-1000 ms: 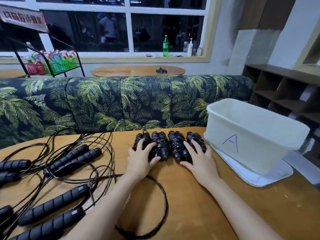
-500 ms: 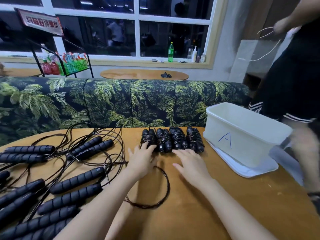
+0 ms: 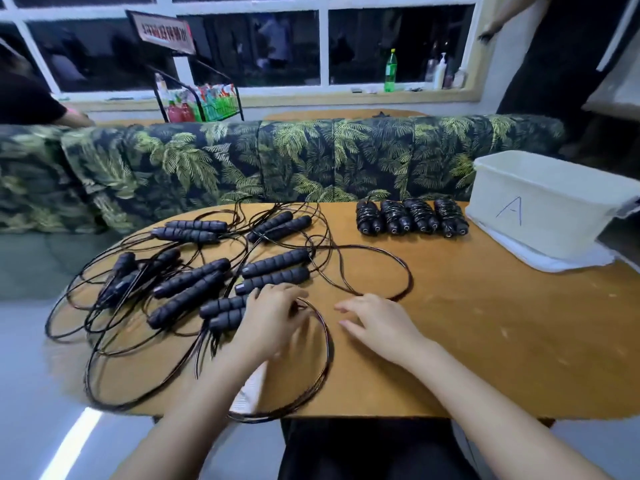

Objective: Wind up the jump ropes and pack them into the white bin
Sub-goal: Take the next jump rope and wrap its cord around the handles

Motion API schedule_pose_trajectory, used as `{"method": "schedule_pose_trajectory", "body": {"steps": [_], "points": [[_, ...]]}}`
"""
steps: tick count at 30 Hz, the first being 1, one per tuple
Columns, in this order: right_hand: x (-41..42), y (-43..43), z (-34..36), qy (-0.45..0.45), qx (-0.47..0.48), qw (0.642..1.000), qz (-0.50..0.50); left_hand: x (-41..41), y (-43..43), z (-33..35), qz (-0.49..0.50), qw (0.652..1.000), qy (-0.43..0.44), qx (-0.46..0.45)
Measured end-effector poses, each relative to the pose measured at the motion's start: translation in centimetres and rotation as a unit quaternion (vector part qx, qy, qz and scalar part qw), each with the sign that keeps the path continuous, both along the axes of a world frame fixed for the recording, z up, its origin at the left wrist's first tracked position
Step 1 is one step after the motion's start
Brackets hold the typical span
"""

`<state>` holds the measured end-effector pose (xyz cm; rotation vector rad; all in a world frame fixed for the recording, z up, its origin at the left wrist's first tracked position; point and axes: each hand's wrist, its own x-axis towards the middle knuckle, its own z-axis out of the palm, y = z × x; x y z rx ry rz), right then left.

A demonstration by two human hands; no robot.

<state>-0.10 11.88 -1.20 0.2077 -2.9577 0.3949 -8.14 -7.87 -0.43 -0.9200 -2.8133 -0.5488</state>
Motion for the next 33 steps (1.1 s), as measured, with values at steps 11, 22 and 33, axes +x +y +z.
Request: {"method": "schedule_pose_trajectory", "body": {"steps": [11, 22, 33], "points": [[-7.3, -7.3, -0.2, 0.015, 0.034, 0.997, 0.073, -3.7, -6.6, -0.6, 0.134, 0.973, -0.035, -0.184], [-4.1, -5.2, -1.7, 0.158, -0.073, 0.978, 0.113, -1.6, -5.2, 0.2, 0.01, 0.991, 0.012, -0.135], [2.1, 4.8, 4.1, -0.016, -0.43, 0.901, -0.053, 1.9, 5.0, 2.6, -0.056, 0.991, 0.115, -0.046]]}}
